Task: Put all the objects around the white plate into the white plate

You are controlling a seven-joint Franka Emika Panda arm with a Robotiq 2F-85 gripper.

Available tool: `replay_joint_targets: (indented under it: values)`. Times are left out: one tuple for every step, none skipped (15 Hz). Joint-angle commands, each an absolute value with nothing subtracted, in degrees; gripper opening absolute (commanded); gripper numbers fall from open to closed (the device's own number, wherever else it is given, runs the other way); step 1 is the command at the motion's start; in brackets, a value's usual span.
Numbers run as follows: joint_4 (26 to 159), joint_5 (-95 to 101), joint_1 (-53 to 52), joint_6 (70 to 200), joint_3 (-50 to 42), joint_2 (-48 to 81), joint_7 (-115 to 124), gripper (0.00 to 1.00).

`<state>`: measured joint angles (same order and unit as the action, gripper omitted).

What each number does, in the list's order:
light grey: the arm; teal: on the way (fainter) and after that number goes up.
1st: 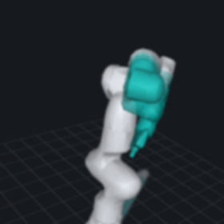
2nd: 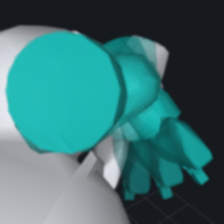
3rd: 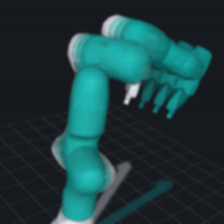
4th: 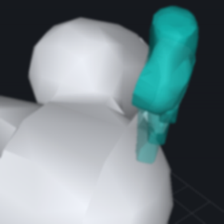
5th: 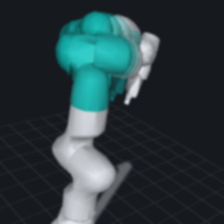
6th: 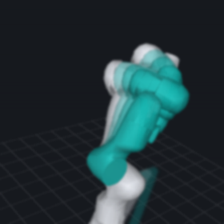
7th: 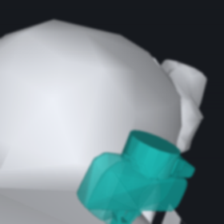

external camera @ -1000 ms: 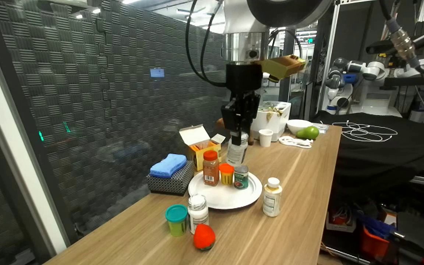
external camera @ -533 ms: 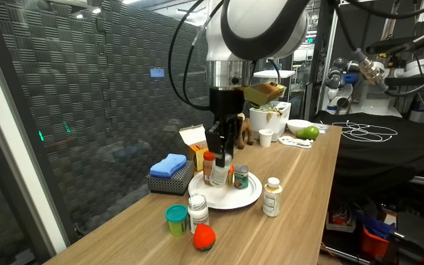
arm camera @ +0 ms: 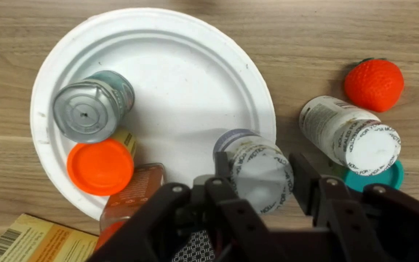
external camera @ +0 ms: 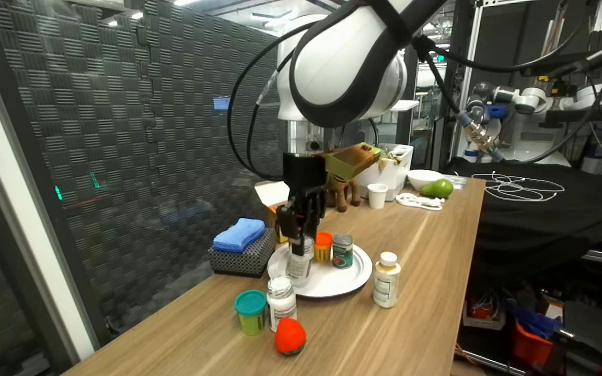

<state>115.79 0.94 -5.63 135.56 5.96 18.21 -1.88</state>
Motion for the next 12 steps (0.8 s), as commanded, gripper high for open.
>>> replay_joint_targets:
  values:
    - [111.59,3.31,-6.05,137.06,4.90,20.74,-1.84,0.19]
    - [110.97,4.11,-6.10,137.29,4.62,21.17,-1.81,0.19]
    - [110.36,4.72,-6.07,136.95,4.41,21.71,-1.97,0.19]
    - [109.91,5.37,-6.06,136.89,4.20,22.08,-1.96,0.19]
    - [109.42,5.16,-5.77,136.13,4.35,22.58,-2.66,0.19]
    - [109.07,4.92,-5.61,135.79,4.40,22.99,-3.01,0.19]
    - [108.91,4.04,-5.29,135.51,4.74,23.30,-3.78,0.19]
    - [108.69,3.74,-5.15,135.35,4.90,23.66,-4.21,0.19]
    - [108.56,3.39,-4.97,135.21,5.08,23.98,-4.77,0.19]
    - [108.41,3.57,-5.05,135.21,5.03,24.28,-4.88,0.19]
    - [108.37,4.11,-5.20,135.33,4.77,24.46,-4.81,0.19]
    - [108.23,4.04,-5.14,135.21,4.79,24.68,-5.03,0.19]
